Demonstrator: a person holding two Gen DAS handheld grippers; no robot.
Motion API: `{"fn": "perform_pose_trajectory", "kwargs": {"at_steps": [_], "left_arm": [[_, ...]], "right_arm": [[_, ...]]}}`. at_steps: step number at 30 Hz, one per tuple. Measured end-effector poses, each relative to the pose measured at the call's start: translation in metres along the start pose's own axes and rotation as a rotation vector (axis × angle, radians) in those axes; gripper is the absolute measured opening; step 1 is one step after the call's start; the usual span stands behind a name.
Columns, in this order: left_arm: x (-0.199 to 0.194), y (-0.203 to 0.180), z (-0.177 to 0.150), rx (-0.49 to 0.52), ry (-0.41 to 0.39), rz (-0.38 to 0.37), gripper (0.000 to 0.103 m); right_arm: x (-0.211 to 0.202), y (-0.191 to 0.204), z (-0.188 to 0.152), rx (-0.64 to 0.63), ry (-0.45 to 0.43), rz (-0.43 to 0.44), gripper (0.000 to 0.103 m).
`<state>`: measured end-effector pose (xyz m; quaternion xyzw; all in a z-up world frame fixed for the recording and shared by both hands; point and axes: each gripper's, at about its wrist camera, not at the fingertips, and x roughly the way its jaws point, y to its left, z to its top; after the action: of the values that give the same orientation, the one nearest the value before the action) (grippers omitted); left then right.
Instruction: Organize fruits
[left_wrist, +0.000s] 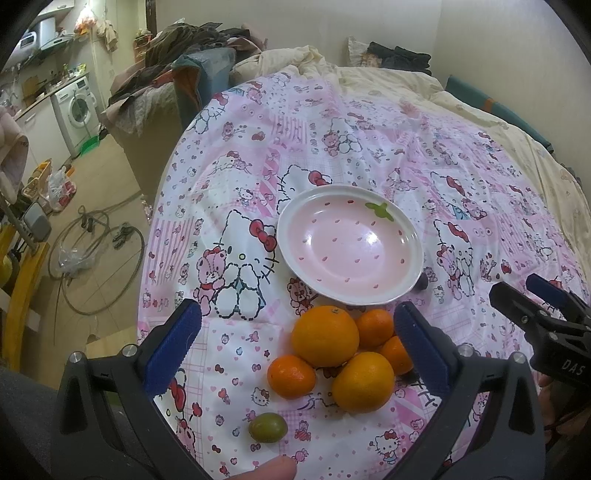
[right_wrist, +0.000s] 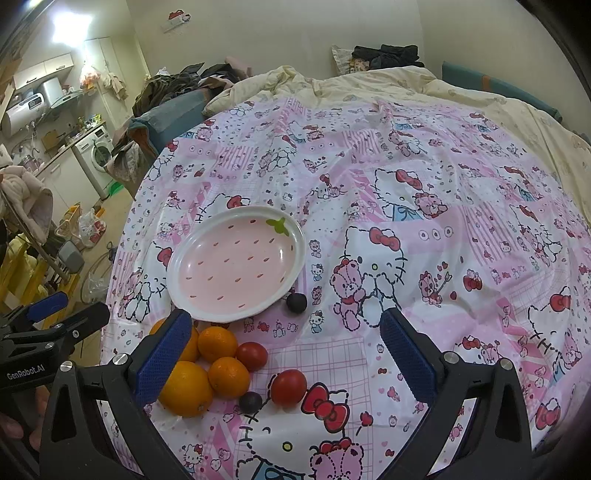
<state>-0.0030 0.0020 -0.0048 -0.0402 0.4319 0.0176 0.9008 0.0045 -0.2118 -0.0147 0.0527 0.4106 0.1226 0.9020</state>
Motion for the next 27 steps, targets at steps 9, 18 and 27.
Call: {"fn": "perform_pose_trajectory", "kwargs": {"at_steps": [9, 18, 27], "left_arm": [[0.0016, -0.0023, 0.0009, 0.004, -0.006, 0.004, 0.103], [0.0024, -0.0017, -0.0003, 0.007, -0.008, 0.006, 0.103], [0.0025, -0.002, 0.0003, 0.008, -0.006, 0.005, 0.103]], "right_arm": [[0.0007, -0.0001, 0.0, 0.004, 0.004, 0.001, 0.103], [0.0011, -0.0001, -0.0003, 0.004, 0.007, 0.005, 0.103], [0.0029, 0.0013, -0.0013, 0.001, 0.009, 0.004, 0.103]]}}
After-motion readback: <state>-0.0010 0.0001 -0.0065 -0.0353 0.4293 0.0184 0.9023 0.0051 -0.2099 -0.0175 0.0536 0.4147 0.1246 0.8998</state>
